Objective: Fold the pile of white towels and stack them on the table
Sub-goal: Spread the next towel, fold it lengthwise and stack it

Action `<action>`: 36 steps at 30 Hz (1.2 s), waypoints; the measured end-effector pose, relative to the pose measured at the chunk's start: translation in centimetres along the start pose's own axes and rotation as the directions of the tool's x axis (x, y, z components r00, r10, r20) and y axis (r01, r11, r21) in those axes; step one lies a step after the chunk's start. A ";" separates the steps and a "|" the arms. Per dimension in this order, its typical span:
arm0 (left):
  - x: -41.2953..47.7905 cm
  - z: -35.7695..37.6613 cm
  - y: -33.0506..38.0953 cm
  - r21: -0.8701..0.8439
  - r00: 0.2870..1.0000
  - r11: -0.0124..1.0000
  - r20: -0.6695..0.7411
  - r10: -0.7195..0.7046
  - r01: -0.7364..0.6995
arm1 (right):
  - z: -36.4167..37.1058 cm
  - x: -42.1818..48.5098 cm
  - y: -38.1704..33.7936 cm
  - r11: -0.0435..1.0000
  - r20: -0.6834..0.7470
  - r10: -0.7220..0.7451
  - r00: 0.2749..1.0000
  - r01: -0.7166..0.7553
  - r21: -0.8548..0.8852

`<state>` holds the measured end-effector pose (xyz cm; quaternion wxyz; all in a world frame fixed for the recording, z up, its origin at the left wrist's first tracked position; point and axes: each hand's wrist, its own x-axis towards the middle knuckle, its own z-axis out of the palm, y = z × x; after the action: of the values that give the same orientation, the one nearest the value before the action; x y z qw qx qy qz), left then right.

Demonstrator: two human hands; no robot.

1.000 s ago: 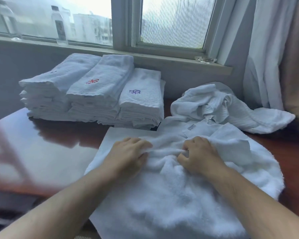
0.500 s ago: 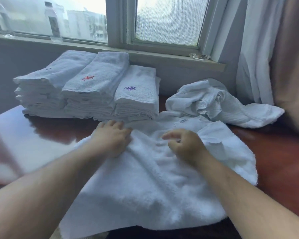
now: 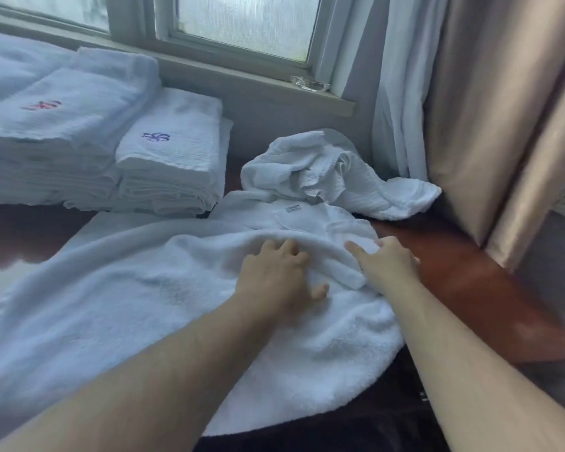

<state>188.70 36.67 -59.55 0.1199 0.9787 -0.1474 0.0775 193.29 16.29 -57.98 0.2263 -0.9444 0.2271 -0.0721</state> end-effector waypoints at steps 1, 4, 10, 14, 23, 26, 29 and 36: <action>0.0 0.5 0.3 0.031 0.998 0.999 -0.055 0.012 -0.010 | 0.2 0.1 0.3 1.000 -0.014 -0.003 1.000 0.003 0.021; -0.1 1.3 -0.1 0.030 0.992 0.999 -0.125 0.026 -0.022 | 0.2 0.5 0.4 0.981 -0.074 -0.071 0.995 0.083 0.175; 0.3 1.5 -1.8 -0.017 0.992 0.995 -0.070 -0.101 0.100 | -2.1 1.2 1.3 0.484 -0.233 0.349 0.908 0.038 0.874; 0.1 1.4 -2.1 0.000 0.969 0.971 -0.062 -0.240 0.240 | -3.3 2.3 3.6 0.515 -0.182 0.631 0.755 -0.231 0.826; 0.3 1.5 -2.6 0.007 0.996 0.997 0.053 -0.077 0.077 | -1.4 -2.1 1.0 0.830 0.019 -0.501 0.865 0.487 -0.273; 0.3 1.6 -2.5 0.022 0.993 0.994 0.061 -0.105 0.104 | -1.0 -2.4 1.5 0.850 -0.090 -0.349 0.933 0.275 -0.450; 0.5 1.9 -2.4 0.024 0.987 0.991 0.084 -0.136 0.134 | -1.0 -2.9 2.2 0.853 -0.138 -0.278 0.951 0.178 -0.491; 1.3 1.8 -2.8 0.045 0.983 0.991 0.130 -0.131 0.126 | -4.7 -1.4 3.1 0.587 0.074 0.082 0.994 0.012 -0.809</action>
<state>190.98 38.46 -61.58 0.0965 0.9912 -0.0902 0.0072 189.66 12.63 -55.29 -0.2141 -0.9419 0.2418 0.0921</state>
